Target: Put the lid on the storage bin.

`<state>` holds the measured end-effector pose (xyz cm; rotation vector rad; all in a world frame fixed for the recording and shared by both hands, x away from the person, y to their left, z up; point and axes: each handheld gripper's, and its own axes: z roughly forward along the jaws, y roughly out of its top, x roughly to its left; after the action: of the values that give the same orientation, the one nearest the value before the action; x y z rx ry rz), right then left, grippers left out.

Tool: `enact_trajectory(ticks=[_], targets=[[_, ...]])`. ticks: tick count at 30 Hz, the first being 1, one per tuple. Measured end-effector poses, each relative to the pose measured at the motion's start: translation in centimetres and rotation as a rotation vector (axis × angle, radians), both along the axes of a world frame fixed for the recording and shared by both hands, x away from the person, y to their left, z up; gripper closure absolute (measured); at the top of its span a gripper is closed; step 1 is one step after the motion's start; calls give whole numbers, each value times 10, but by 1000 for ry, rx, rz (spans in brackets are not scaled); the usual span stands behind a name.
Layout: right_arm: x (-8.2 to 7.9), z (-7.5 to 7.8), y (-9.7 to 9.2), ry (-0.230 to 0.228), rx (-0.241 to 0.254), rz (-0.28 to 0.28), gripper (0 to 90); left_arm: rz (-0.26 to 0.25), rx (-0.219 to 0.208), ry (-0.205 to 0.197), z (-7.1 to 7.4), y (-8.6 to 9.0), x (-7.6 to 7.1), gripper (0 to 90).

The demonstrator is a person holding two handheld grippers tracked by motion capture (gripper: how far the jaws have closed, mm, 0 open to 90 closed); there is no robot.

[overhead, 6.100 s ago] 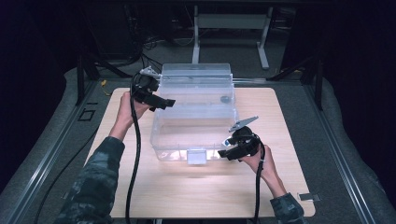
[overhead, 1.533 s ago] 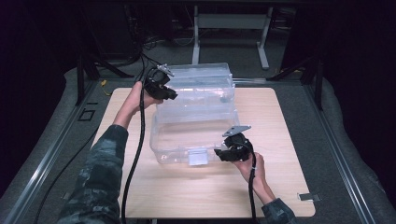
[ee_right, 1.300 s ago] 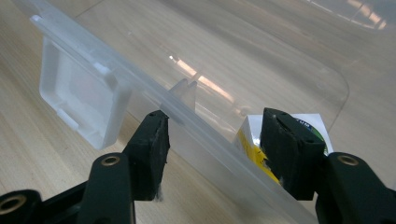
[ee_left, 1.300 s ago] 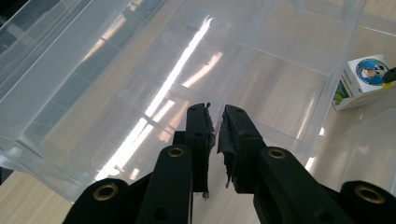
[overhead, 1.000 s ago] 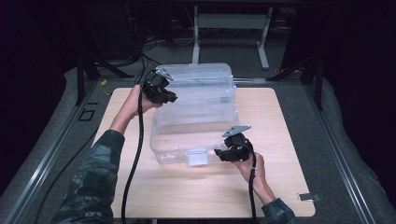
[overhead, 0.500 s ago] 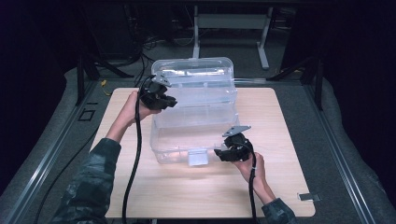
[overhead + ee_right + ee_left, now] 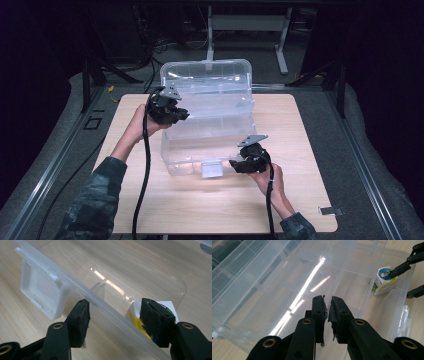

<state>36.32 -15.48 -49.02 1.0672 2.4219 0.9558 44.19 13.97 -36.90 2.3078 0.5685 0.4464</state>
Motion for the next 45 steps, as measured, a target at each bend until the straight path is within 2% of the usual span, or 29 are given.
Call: enact_trajectory(ticks=[9, 16, 26, 29, 45], targets=[[0, 0, 0, 1, 0, 4, 411, -19, -23, 8, -8, -1, -10, 806], [1, 0, -1, 2, 0, 5, 412, -18, -20, 0, -11, 0, -16, 803], [1, 0, -1, 2, 3, 9, 412, 4, -32, -6, -14, 0, -22, 796], [1, 0, -1, 4, 3, 8, 412, 16, -55, 9, -16, 1, -24, 794], [1, 0, -2, 4, 8, 15, 412, 31, -82, 9, -22, 1, -33, 783]])
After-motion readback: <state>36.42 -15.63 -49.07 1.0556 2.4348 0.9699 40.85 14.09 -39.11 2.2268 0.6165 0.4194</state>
